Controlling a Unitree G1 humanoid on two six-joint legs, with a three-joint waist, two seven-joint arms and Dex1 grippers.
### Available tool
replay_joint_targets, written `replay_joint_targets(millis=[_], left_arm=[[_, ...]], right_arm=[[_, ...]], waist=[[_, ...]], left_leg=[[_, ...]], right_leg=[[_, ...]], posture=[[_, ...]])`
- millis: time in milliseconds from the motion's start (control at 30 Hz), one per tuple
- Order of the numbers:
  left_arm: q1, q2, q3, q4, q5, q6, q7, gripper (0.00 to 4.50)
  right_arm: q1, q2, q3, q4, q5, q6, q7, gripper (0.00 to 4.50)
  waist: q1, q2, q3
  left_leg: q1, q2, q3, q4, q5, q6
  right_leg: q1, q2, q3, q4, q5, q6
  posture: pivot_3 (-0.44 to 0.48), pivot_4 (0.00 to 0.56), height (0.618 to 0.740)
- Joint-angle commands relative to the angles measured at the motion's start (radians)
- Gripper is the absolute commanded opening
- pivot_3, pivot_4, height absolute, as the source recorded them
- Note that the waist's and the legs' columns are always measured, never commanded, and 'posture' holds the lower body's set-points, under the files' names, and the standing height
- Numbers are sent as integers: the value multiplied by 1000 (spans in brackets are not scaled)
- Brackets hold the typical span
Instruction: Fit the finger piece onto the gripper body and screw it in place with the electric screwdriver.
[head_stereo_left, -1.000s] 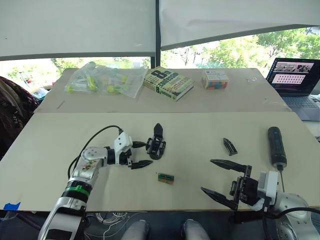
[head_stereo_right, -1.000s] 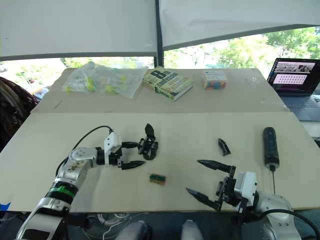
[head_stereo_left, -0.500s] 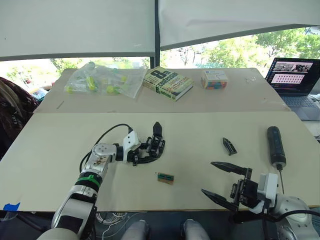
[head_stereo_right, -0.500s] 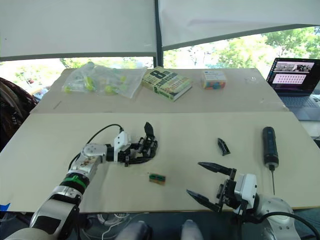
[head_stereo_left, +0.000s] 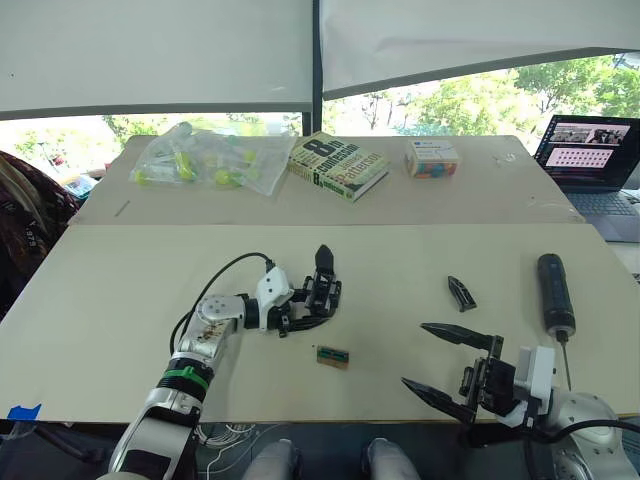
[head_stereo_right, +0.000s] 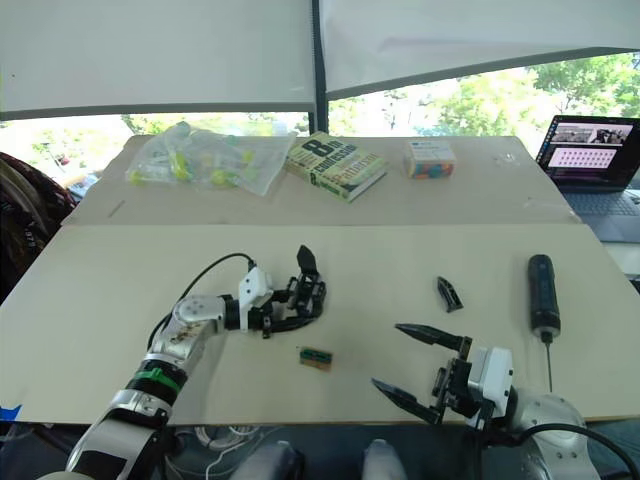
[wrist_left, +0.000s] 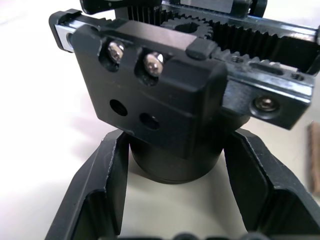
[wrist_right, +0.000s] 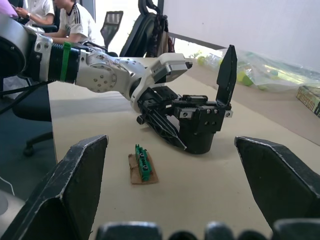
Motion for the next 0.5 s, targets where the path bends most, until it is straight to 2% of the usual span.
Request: replay_joint_targets(millis=[33, 500], left_arm=[[4, -7, -10, -76, 0, 29, 23, 2277], [41, 12, -26, -90, 31, 81, 62, 2277]], right_arm=[[-11, 2, -7, -21, 4, -20, -7, 4500], [4, -8, -13, -41, 13, -12, -20, 4500]], waist=[[0, 0, 0], [-1, 0, 0]], left_leg=[[0, 0, 0, 0, 0, 0], [1, 0, 0, 0, 0, 0]], right_leg=[[0, 0, 0, 0, 0, 0], [0, 0, 0, 0, 0, 0]], posture=[[0, 150, 737], [0, 150, 737]])
